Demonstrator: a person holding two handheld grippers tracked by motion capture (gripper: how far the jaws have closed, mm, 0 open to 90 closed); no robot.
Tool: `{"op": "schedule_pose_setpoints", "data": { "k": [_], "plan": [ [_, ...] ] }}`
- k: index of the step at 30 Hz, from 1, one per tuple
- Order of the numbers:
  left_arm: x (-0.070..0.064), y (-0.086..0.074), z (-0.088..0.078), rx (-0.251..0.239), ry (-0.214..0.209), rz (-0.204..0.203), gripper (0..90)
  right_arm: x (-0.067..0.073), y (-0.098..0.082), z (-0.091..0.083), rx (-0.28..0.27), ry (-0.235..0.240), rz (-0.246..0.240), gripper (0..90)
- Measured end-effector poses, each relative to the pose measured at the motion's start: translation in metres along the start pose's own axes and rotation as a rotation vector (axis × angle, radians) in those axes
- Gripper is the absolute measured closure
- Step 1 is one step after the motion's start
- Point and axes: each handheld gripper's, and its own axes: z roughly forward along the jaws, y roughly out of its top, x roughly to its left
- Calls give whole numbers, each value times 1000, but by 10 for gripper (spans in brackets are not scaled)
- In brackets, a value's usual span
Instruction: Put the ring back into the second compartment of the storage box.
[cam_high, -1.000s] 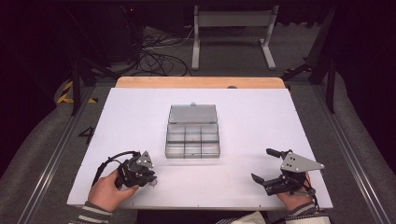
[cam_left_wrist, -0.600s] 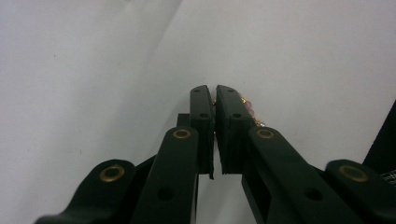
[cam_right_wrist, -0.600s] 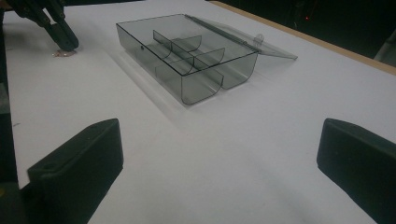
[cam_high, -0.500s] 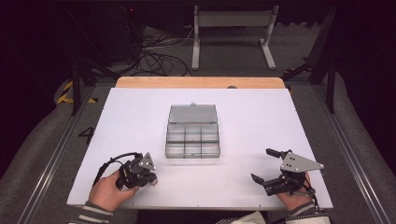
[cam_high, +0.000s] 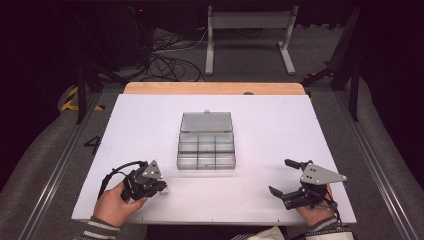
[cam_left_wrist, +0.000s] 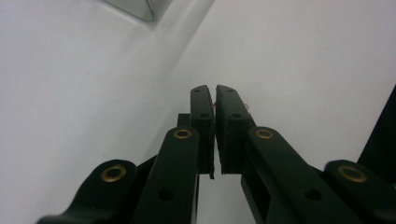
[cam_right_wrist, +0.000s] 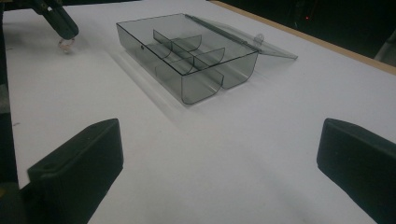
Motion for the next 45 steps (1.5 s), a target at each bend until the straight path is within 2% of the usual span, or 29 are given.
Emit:
{"op": "schedule_pose_setpoints", "data": {
  "k": [7,16,23,33,45],
  "plan": [
    [0,1,-11,-88,34,-25,866,0,0,0,2,1,-2,11],
    [2,1,-24,-221,38,-58,866,-1,0,1,2,0,-3,11],
    [5,1,-30,-296,37,-82,865,-1,0,1,5,0,-1,11],
    [7,4,-35,-337,58,-103,865,-1,0,1,5,0,-1,11],
    [11,23,-43,-372,65,-98,864,-1,0,0,1,-2,0,11]
  ]
}}
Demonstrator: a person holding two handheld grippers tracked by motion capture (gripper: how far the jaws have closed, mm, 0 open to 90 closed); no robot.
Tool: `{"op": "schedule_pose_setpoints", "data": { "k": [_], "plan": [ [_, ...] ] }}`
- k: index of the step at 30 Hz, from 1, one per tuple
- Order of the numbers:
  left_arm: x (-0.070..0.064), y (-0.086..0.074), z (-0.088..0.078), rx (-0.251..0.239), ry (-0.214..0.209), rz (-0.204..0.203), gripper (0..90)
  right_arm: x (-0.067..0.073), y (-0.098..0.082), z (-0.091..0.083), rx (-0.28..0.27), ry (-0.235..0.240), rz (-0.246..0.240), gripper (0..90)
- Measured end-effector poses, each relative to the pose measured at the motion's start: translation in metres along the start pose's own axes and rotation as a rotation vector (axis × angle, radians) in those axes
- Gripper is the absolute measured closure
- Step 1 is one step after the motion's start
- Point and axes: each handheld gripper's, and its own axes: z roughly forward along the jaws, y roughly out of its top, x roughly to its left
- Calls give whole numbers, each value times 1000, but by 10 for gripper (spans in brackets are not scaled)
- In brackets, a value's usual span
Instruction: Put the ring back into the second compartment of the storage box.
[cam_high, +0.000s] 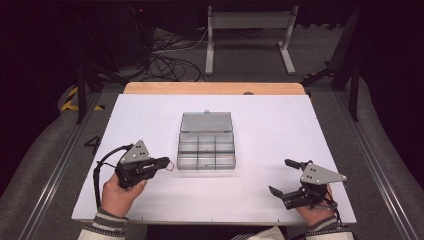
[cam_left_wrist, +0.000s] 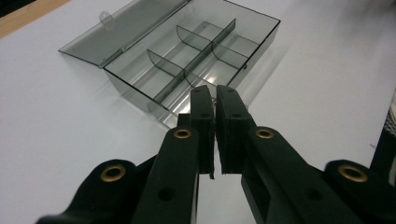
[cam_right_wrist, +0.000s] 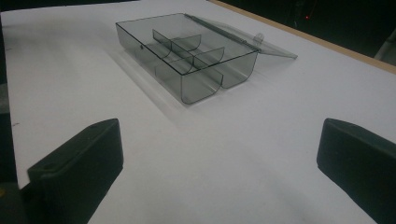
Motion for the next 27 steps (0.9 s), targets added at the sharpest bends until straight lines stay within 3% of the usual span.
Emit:
{"op": "schedule_pose_setpoints", "data": {
  "k": [27],
  "plan": [
    [10,42,27,4,-16,-1,864,0,0,0,3,2,-4,11]
  ]
}}
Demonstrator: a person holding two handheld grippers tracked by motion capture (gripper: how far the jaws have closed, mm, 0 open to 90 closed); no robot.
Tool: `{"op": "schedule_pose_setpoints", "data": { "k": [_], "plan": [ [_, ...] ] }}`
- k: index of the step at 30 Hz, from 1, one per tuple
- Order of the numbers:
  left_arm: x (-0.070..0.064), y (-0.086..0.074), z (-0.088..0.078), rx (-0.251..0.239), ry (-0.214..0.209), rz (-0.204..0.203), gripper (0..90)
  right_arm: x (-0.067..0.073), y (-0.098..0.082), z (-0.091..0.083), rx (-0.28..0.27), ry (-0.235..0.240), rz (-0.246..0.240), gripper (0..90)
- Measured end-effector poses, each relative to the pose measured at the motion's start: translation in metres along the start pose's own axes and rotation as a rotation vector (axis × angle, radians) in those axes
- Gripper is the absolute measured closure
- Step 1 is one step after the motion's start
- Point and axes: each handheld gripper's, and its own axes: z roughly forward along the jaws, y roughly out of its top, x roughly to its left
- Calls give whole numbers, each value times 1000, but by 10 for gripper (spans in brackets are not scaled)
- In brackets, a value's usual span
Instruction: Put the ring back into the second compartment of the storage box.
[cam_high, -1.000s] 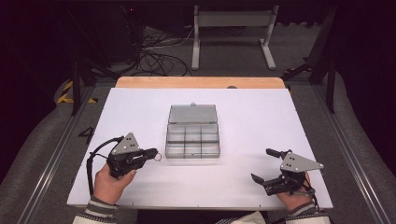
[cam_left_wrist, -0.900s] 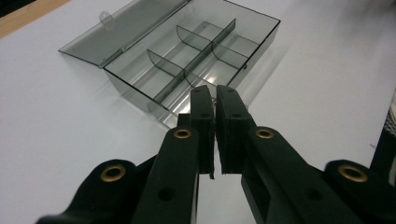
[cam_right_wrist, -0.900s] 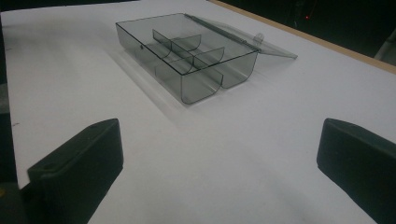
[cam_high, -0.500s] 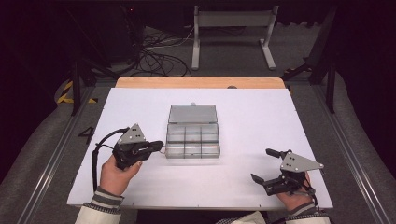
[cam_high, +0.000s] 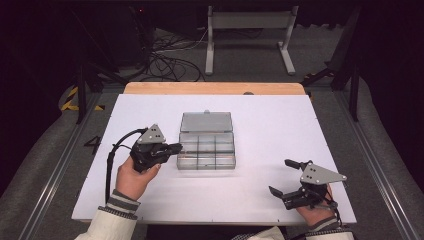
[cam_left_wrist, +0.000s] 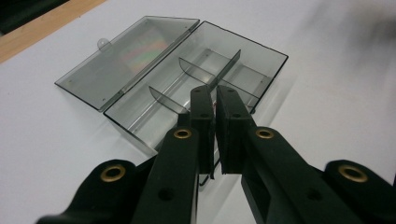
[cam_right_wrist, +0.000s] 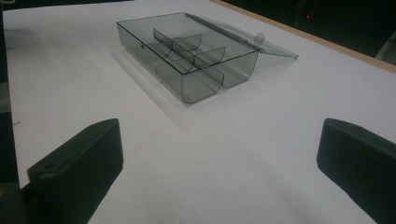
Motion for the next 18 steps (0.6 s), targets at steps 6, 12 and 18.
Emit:
{"op": "schedule_pose_setpoints", "data": {
  "k": [6,12,18],
  "plan": [
    [2,7,6,1,4,-1,863,0,0,1,5,6,3,11],
    [3,15,14,3,0,3,863,0,0,0,5,7,4,11],
    [3,23,22,12,-1,7,863,1,0,1,7,10,5,11]
  ]
}}
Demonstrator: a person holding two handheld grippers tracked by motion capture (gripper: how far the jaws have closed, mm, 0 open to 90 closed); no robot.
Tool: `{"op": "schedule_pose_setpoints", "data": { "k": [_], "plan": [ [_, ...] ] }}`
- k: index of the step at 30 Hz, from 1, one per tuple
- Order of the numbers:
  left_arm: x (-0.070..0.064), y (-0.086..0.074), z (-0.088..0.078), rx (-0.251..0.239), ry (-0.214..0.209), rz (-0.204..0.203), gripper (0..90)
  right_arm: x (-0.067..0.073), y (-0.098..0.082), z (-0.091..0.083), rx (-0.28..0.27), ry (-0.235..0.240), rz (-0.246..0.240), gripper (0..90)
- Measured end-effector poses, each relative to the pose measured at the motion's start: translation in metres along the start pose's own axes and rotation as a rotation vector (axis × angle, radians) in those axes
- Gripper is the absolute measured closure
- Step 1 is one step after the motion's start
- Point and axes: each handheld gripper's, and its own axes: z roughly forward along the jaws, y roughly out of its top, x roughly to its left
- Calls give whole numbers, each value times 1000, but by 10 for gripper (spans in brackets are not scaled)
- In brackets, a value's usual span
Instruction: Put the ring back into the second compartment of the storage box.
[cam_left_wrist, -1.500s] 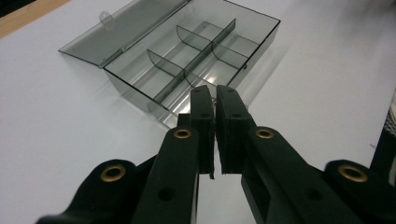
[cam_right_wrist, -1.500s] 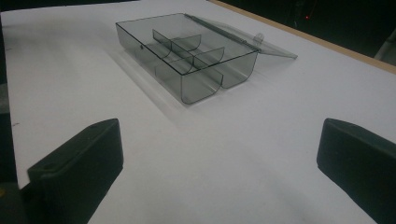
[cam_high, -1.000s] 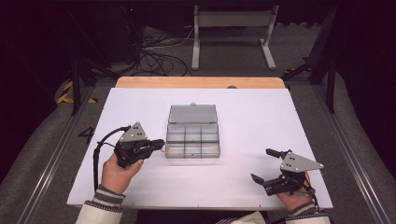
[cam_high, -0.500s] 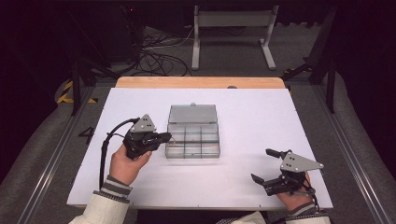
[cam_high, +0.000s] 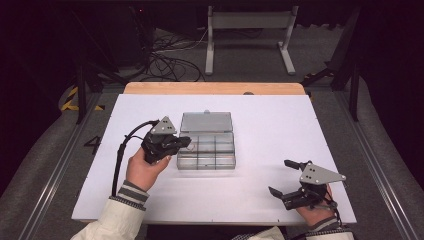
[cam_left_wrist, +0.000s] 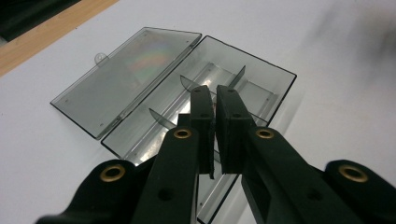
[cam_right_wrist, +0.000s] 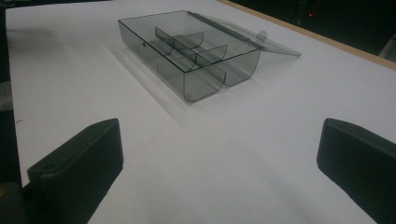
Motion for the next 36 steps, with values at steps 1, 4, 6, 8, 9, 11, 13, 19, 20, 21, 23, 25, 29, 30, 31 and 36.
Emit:
{"op": "schedule_pose_setpoints", "data": {
  "k": [1,4,6,8,9,11,13,19,20,21,23,25,29,30,31,36],
  "plan": [
    [0,1,1,0,-1,0,863,0,0,0,0,0,0,11],
    [1,3,6,6,-2,-3,863,0,0,0,1,1,2,10],
    [1,4,7,7,-2,0,863,0,0,0,1,2,3,10],
    [2,6,12,12,-5,-6,863,0,0,0,0,4,3,10],
    [2,6,12,12,-5,-6,863,0,0,1,0,4,3,11],
    [3,7,17,18,-7,-5,863,-1,0,1,1,5,3,11],
    [4,9,20,19,-11,-10,863,-1,0,1,1,5,4,11],
    [5,11,28,19,-12,-17,862,-1,-1,1,4,8,4,11],
    [6,12,32,24,-7,-13,862,-1,-1,1,3,7,3,11],
    [6,12,35,24,-3,-14,862,-1,-1,1,3,5,3,11],
    [7,12,37,28,-1,-15,862,-1,-1,1,3,6,7,11],
    [9,12,43,32,-1,-17,862,-1,-1,1,1,7,6,10],
    [12,12,50,32,7,-26,861,-1,-1,1,2,7,5,11],
    [12,11,51,33,9,-24,861,-1,-1,1,4,8,4,11],
    [13,11,53,33,9,-30,861,-1,-1,1,4,8,4,10],
    [15,10,62,30,28,-49,860,-1,-1,1,1,8,5,11]
  ]
}}
